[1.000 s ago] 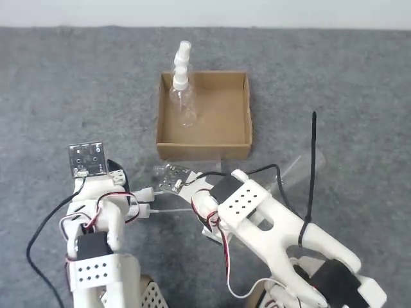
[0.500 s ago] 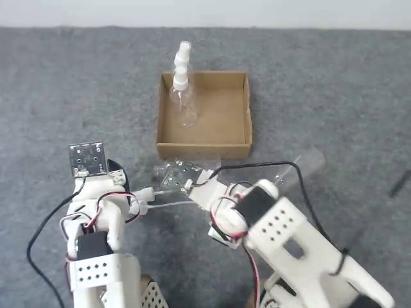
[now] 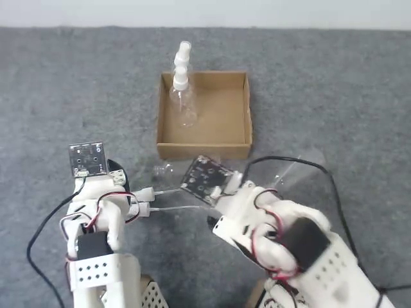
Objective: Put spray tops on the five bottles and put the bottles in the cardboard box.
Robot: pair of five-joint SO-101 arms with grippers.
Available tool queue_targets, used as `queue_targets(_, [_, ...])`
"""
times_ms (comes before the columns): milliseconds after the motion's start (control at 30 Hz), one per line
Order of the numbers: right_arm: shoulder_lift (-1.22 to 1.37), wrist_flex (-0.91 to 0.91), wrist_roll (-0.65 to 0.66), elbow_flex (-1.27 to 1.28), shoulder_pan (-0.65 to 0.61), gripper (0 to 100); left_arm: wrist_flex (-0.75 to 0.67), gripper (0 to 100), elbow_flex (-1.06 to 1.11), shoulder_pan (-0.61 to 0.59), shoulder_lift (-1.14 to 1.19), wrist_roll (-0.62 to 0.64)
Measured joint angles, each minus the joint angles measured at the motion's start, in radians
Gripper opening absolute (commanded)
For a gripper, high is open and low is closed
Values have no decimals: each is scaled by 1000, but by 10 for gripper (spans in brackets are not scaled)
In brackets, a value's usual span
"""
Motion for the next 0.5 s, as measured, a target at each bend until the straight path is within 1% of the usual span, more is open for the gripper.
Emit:
queue_targets(200, [-25,0,-55,-55,0,37,0,31,0,0,0,0])
queue_targets(367, [-25,-41,-66,-51,2,37,0,31,0,0,0,0])
queue_targets(500, [-31,-120,-71,23,69,37,0,31,0,0,0,0])
